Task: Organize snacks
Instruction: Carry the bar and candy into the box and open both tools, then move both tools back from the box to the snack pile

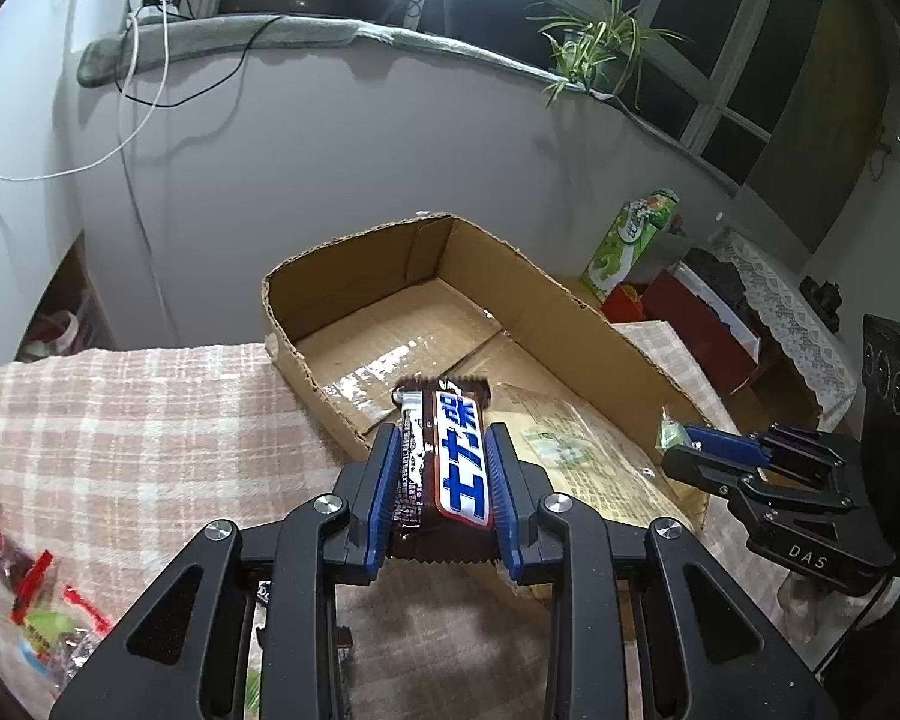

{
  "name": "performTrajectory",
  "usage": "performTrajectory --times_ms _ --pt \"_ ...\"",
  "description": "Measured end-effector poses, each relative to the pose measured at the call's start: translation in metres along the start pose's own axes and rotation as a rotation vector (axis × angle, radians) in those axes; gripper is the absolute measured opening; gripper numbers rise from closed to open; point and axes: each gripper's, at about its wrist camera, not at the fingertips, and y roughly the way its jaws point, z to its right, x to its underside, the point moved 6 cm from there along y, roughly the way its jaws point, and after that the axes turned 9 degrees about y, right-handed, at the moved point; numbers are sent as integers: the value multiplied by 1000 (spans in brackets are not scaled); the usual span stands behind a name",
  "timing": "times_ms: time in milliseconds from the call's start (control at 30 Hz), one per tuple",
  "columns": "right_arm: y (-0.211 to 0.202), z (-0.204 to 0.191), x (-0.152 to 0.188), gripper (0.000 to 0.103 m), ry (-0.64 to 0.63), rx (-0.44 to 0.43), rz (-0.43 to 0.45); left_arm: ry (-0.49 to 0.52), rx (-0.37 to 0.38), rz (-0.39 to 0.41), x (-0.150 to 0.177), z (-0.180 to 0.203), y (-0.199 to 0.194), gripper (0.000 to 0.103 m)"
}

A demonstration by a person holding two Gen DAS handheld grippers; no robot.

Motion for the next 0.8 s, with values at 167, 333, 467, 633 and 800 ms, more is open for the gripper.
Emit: performTrajectory --times_ms 167,333,467,633,800 --pt "-1 3 0 61 13 17 15 -2 -3 1 -3 1 1 30" --pt "-4 3 -1 63 16 17 20 -10 -6 11 -6 0 -1 43" --pt "-8 0 -1 66 12 23 25 -14 -9 12 -6 -2 -2 43" --pt "-13 -6 0 66 4 19 33 -15 -11 19 -6 -2 -8 43" --pt "-21 -13 2 66 -6 15 40 -10 -12 32 -7 -1 -17 43"
